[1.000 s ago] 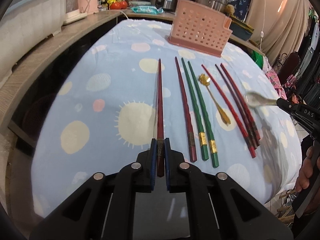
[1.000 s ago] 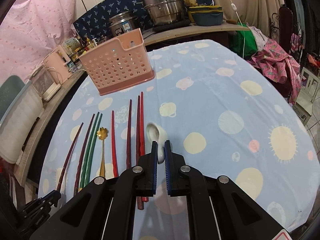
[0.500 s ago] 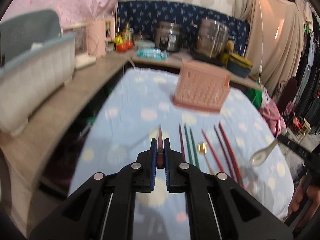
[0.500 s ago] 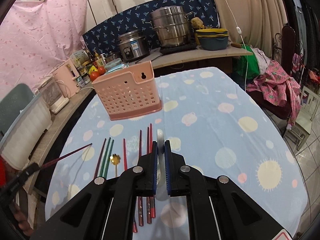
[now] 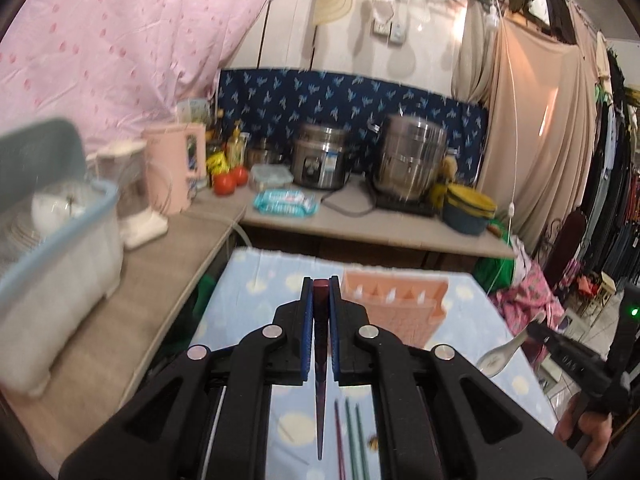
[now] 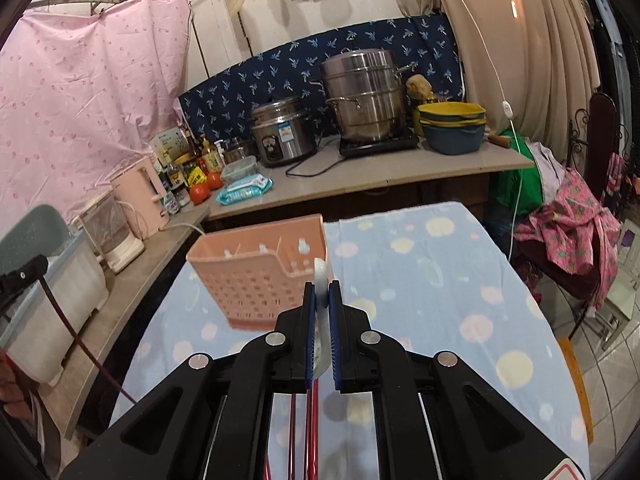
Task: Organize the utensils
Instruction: 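Lift the chopstick with the left tool while the right tool carries the spoon to the pink basket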
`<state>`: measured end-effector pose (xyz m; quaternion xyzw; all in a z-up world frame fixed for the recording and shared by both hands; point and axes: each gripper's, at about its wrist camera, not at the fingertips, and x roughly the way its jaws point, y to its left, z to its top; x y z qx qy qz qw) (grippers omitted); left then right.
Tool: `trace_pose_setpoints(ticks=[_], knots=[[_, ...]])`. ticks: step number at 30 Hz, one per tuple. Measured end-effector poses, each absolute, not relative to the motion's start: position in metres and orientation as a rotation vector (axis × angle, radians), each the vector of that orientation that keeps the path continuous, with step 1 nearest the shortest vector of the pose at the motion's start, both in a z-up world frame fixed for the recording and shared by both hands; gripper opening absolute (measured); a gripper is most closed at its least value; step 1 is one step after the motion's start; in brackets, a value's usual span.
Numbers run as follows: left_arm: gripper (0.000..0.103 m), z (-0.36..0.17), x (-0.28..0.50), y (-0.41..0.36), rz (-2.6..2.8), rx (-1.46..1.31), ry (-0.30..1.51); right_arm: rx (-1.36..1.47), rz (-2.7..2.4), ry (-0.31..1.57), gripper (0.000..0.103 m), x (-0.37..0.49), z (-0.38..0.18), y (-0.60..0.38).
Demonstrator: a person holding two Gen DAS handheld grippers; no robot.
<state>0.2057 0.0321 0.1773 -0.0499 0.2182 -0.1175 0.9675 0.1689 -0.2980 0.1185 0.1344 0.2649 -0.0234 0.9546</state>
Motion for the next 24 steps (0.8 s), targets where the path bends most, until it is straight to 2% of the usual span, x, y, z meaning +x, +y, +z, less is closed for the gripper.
trace_pose_setpoints(ticks=[13, 17, 24], knots=[[0.007, 0.253, 0.279, -0.024, -0.273, -0.093, 0.231, 0.268, -0.031, 0.501, 0.007, 0.267, 0.141, -0.304], [0.007, 0.25, 0.305, -0.037, -0.269, -0.085, 0.222, 0.275, -0.015, 0.524, 0.007, 0.291, 0.134, -0.304], [0.007, 0.21, 0.336, -0.047, -0.256, -0.068, 0.295, 0.291, 0.009, 0.611, 0.007, 0.321, 0.098, -0.304]])
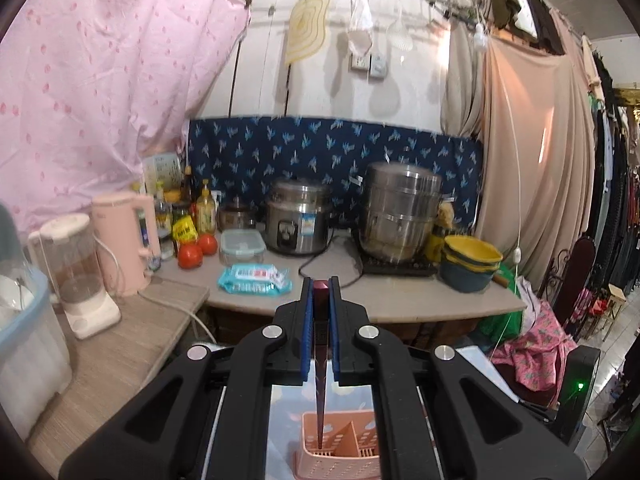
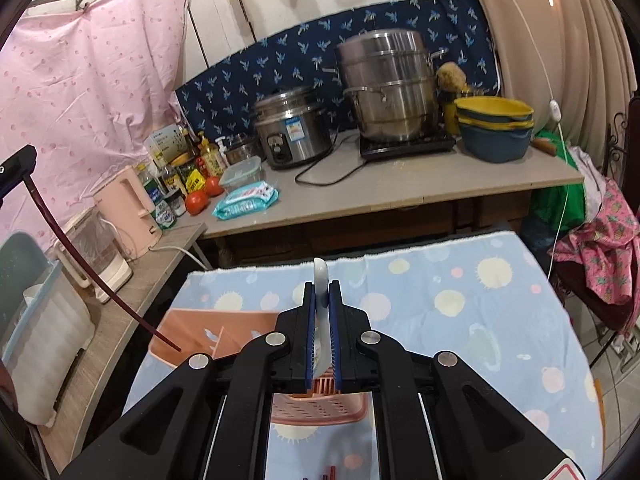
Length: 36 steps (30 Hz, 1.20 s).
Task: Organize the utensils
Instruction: 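Lift the chopstick with the left tool while the right tool carries the spoon to the pink basket, then open the right tool over the basket while the left tool drops the chopstick in, then move both tools back down to the chopsticks on the table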
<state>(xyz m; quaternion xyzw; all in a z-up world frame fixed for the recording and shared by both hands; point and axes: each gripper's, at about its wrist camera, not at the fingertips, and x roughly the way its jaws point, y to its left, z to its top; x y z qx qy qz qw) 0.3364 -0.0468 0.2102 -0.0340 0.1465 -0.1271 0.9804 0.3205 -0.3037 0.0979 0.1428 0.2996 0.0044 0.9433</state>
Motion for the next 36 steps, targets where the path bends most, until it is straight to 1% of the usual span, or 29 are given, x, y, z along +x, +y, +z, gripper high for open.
trace_pose_setpoints(ticks=[4, 10, 12, 13, 14, 15, 19, 23, 26, 27, 32, 36], knots=[[0.007, 0.189, 0.347, -0.046, -0.252, -0.072, 0.341, 0.279, 0.009, 0.643, 0.007, 0.328, 0.081, -0.298], [0.008, 0.173, 0.353, -0.036, -0.23, -0.089, 0.371, 0.261, -0.003, 0.657, 0.008, 0.329, 0.071, -0.293], [0.017, 0.171, 0.352, -0.033, -0.217, -0.091, 0.371, 0.258, -0.013, 0.648, 0.014, 0.326, 0.072, -0.293], [0.028, 0.17, 0.351, -0.031, -0.208, -0.093, 0.372, 0.262, -0.016, 0.645, 0.016, 0.325, 0.073, -0.294], [0.035, 0.168, 0.35, -0.028, -0.202, -0.096, 0.371, 0.266, -0.019, 0.641, 0.02, 0.324, 0.073, -0.294], [0.036, 0.167, 0.347, -0.025, -0.193, -0.098, 0.371, 0.268, -0.02, 0.638, 0.021, 0.321, 0.074, -0.295], [0.037, 0.163, 0.338, -0.017, -0.19, -0.104, 0.386, 0.267, -0.027, 0.632, 0.022, 0.309, 0.078, -0.296], [0.038, 0.157, 0.323, -0.01, -0.189, -0.103, 0.403, 0.251, -0.039, 0.62, 0.028, 0.29, 0.082, -0.296], [0.043, 0.149, 0.305, -0.005, -0.186, -0.095, 0.421, 0.252, -0.045, 0.616, 0.032, 0.27, 0.081, -0.296], [0.043, 0.146, 0.3, -0.004, -0.184, -0.089, 0.427, 0.256, -0.047, 0.618, 0.033, 0.262, 0.08, -0.297], [0.043, 0.121, 0.266, 0.005, -0.174, -0.057, 0.475, 0.251, -0.059, 0.624, 0.034, 0.218, 0.073, -0.295], [0.043, 0.09, 0.236, 0.015, -0.175, -0.069, 0.552, 0.218, -0.077, 0.647, 0.034, 0.178, 0.06, -0.288]])
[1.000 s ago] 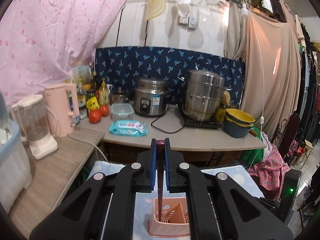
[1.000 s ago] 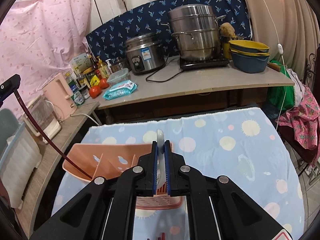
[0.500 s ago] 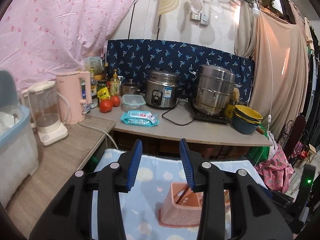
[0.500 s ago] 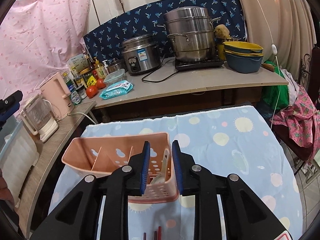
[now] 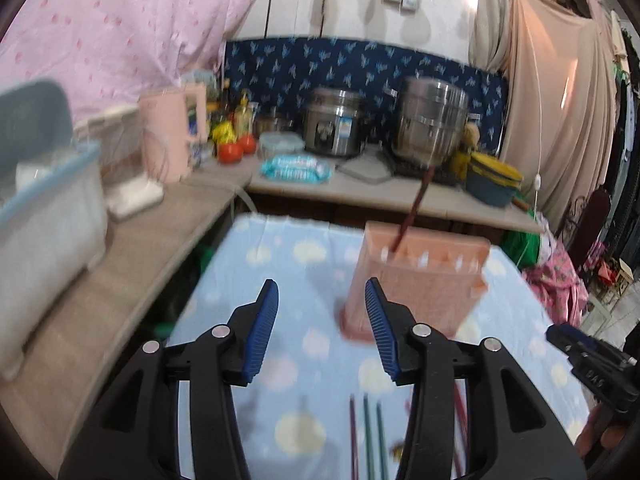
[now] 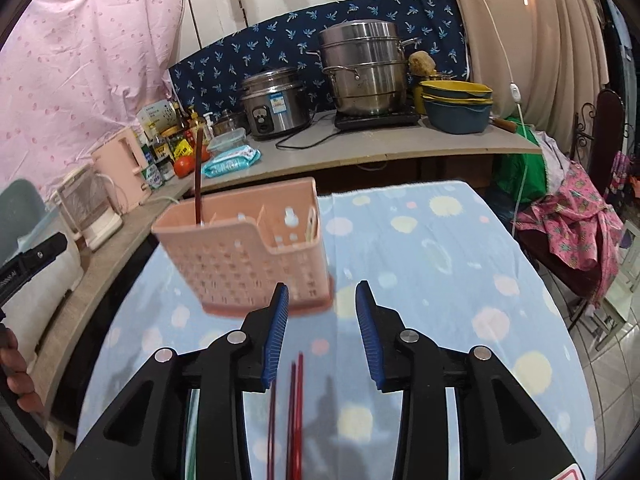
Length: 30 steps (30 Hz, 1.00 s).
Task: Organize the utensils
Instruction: 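Move both tools back down to the chopsticks on the table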
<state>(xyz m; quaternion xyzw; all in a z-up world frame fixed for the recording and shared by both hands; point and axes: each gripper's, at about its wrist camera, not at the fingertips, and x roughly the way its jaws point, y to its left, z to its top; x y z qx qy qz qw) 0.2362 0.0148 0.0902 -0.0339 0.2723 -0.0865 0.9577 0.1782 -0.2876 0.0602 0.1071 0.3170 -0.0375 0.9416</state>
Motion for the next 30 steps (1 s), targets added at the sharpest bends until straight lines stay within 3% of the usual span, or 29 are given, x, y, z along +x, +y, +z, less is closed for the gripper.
trace_pose_setpoints(ticks=[15, 30], knots=[[0.043, -0.006, 0.134, 0.027, -0.173, -0.047, 0.764, 0.203, -0.093, 0.82, 0.034, 0.064, -0.019, -0.255], [0.043, -0.047, 0.095, 0.011, -0.224, -0.035, 0.859, 0.215, -0.054, 0.882, 0.032, 0.051, -0.052, -0.235]])
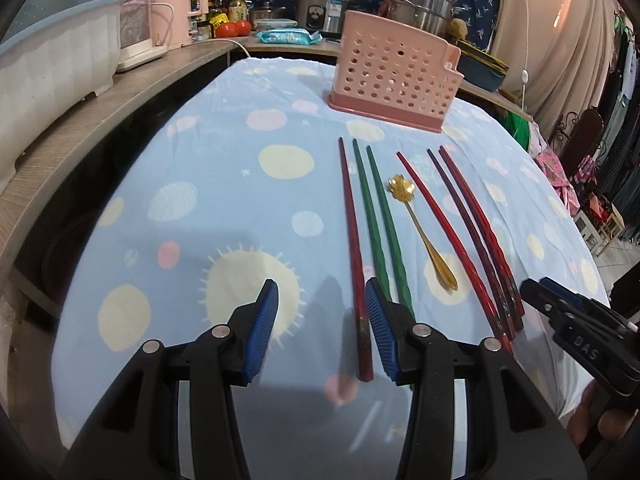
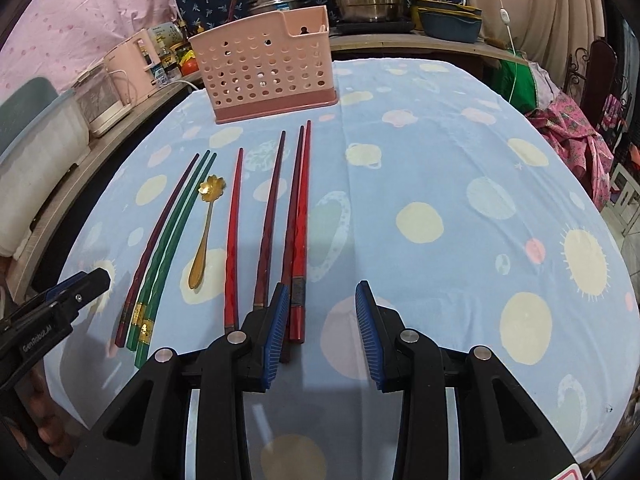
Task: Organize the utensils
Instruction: 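Move both tools back down to the chopsticks on the table, then close the left tool on a dark red chopstick while the right tool grasps a red chopstick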
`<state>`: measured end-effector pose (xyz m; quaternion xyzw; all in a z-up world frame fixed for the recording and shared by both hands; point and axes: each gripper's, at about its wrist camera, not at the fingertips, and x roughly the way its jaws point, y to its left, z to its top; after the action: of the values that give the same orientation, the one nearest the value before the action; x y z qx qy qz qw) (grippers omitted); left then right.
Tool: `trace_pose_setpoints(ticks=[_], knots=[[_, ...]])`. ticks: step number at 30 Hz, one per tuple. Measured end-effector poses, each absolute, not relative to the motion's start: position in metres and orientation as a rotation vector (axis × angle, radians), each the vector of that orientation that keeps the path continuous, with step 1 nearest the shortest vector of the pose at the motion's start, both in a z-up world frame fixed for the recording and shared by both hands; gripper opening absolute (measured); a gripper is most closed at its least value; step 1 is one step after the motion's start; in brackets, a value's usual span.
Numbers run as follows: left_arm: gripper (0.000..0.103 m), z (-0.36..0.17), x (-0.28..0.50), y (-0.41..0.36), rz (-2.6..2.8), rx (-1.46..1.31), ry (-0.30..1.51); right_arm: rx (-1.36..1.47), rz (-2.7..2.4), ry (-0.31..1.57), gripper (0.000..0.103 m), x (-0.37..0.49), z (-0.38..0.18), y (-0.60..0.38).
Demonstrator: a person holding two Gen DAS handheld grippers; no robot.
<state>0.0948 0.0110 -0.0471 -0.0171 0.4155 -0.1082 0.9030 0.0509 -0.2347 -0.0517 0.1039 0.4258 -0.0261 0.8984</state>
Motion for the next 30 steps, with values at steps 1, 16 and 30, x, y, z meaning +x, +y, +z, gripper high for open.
trace_pose_setpoints(ticks=[1, 16, 30], knots=[[0.043, -0.048, 0.094, 0.01, -0.226, -0.034, 0.86, 0.217, -0.052, 0.887, 0.032, 0.052, -0.054, -0.234], [0.043, -0.056, 0.096, 0.004, -0.246, -0.029, 0.886, 0.213, -0.045, 0.906, 0.018, 0.059, -0.061, -0.233], [0.042, -0.065, 0.092, 0.001, -0.264, -0.02, 0.903, 0.232, -0.056, 0.899, 0.008, 0.057, -0.064, -0.24]])
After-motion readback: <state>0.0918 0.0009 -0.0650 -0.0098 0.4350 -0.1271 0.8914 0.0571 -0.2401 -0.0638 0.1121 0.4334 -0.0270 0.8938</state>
